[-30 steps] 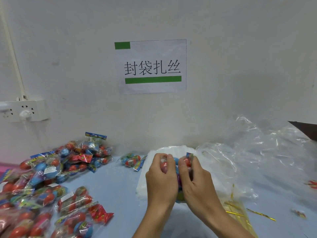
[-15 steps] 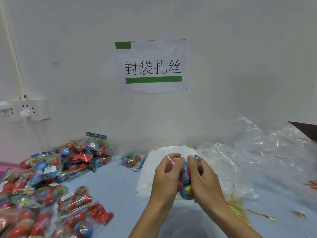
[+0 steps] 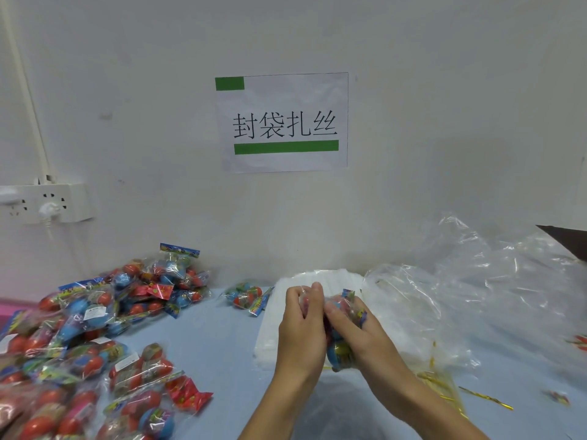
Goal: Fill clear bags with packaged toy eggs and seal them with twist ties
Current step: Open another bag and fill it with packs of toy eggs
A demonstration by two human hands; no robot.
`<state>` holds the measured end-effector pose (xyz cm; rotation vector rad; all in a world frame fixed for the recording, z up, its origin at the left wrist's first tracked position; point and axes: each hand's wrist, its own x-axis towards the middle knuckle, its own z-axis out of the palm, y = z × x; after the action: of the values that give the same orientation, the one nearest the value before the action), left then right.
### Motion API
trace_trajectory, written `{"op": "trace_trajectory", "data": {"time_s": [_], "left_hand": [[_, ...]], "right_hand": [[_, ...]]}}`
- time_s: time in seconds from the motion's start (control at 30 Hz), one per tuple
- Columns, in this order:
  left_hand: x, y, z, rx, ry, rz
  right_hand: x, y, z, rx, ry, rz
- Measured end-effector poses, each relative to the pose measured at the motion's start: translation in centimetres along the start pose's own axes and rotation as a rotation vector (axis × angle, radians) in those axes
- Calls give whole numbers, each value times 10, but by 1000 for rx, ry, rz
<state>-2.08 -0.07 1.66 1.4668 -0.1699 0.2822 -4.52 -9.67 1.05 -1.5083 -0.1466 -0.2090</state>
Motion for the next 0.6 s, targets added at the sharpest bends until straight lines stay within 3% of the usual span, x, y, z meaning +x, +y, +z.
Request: {"op": "trace_trajectory", "data": {"time_s": [0.33, 0.53, 0.6], "left_hand": [[-1, 4, -3, -56, -146, -109], [-2, 10, -7, 16, -35, -81], [-2, 10, -7, 29, -32, -78]], "right_hand": [[7, -9, -29, -114, 126, -71], [17, -20, -70, -372, 536, -216], [19, -21, -84, -526, 659, -161]]}}
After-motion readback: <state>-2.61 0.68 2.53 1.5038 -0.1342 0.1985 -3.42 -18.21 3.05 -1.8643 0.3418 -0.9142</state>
